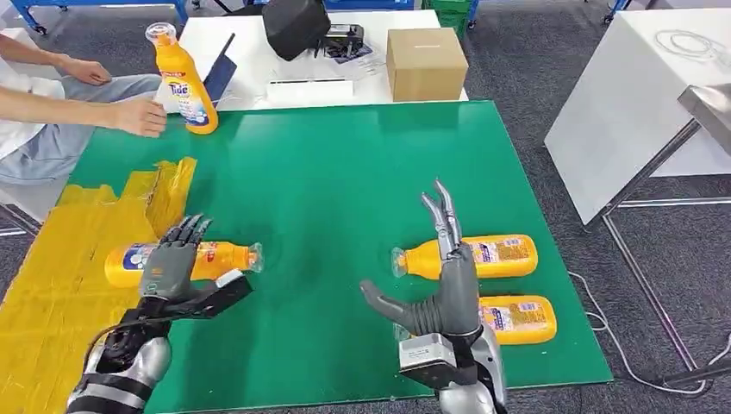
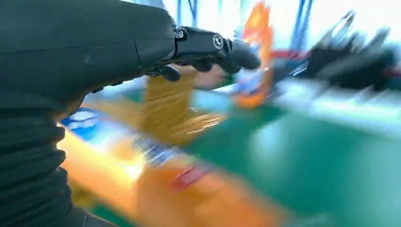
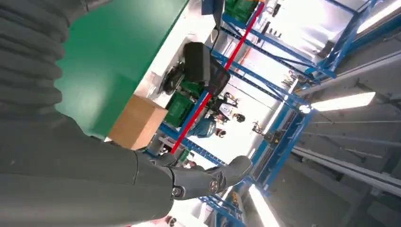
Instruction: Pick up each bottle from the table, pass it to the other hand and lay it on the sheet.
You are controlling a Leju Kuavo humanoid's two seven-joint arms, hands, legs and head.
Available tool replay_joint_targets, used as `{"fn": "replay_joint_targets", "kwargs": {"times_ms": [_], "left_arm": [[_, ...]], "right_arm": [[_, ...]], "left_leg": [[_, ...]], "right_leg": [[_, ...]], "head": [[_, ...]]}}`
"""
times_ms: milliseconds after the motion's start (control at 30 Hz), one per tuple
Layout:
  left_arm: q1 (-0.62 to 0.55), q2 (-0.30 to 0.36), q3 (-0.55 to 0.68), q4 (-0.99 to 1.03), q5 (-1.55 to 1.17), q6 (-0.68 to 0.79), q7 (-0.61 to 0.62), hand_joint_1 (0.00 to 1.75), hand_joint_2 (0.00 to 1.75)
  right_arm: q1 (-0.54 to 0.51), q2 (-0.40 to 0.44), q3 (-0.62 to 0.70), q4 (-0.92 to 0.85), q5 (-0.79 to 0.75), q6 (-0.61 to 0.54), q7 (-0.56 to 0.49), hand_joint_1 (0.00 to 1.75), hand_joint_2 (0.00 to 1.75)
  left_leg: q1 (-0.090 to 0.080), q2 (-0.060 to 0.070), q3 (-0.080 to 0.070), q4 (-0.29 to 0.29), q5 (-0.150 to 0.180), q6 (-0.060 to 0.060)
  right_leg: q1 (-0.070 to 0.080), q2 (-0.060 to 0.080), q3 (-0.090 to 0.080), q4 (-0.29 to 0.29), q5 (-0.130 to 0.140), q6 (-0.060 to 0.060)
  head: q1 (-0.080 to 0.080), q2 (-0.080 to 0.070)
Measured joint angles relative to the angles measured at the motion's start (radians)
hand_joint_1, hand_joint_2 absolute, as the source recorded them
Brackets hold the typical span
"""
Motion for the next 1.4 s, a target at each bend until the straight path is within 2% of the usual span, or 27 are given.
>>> {"fn": "replay_joint_targets", "kwargs": {"times_ms": [133,333,633,733,867,1033,1133,1400], "left_arm": [[0.082,-0.042,0.032,-0.207,0.263,0.008,-0.157,0.00,1.75],[0.128,-0.071,0.060,-0.338,0.289,0.000,-0.172,0.00,1.75],[0.147,-0.081,0.068,-0.386,0.341,-0.035,-0.203,0.00,1.75],[0.165,-0.083,0.071,-0.415,0.429,-0.117,-0.229,0.00,1.75],[0.201,-0.103,0.091,-0.459,0.547,-0.240,-0.232,0.00,1.75],[0.214,-0.125,0.096,-0.471,0.570,-0.309,-0.227,0.00,1.75],[0.210,-0.130,0.089,-0.470,0.574,-0.332,-0.221,0.00,1.75],[0.171,-0.130,0.071,-0.434,0.609,-0.356,-0.213,0.00,1.75]], "right_arm": [[0.000,-0.002,-0.002,0.000,0.000,-0.015,-0.003,0.00,1.75],[0.000,-0.005,-0.002,0.000,0.002,-0.019,-0.005,0.00,1.75],[-0.001,-0.006,-0.002,0.000,0.010,-0.023,-0.006,0.00,1.75],[-0.007,-0.018,-0.003,0.002,0.114,-0.007,0.072,0.00,1.75],[-0.036,-0.070,-0.017,0.025,0.344,0.069,0.248,0.00,1.75],[-0.074,-0.158,-0.050,0.072,0.452,0.173,0.334,0.00,1.75],[-0.109,-0.222,-0.079,0.133,0.439,0.239,0.347,0.00,1.75],[-0.204,-0.353,-0.140,0.316,0.412,0.314,0.328,0.00,1.75]], "left_leg": [[0.000,0.000,0.000,0.000,0.000,0.000],[0.000,0.000,0.001,0.000,0.000,0.000],[0.000,0.000,0.000,0.000,0.000,0.000],[0.000,0.000,0.000,0.000,0.000,0.000],[0.000,-0.001,0.000,0.000,0.000,0.000],[0.000,-0.001,0.000,0.000,0.000,0.000],[-0.001,-0.001,0.001,0.000,0.000,0.001],[-0.001,-0.001,0.001,0.001,0.000,0.001]], "right_leg": [[0.000,0.000,0.000,0.000,0.000,0.000],[0.001,0.000,0.000,0.000,0.000,0.000],[0.000,0.000,0.001,0.000,0.000,0.000],[0.000,0.000,0.001,0.000,0.000,0.000],[0.000,0.000,0.001,0.000,0.000,0.000],[0.000,0.000,0.001,0.000,0.000,0.000],[0.000,0.000,0.001,0.000,0.000,0.000],[0.000,0.000,0.001,0.000,0.000,0.001]], "head": [[0.000,0.000],[0.000,0.000],[0.000,0.000],[0.000,0.000],[0.000,0.000],[0.000,0.000],[0.000,0.000],[0.000,0.000]]}}
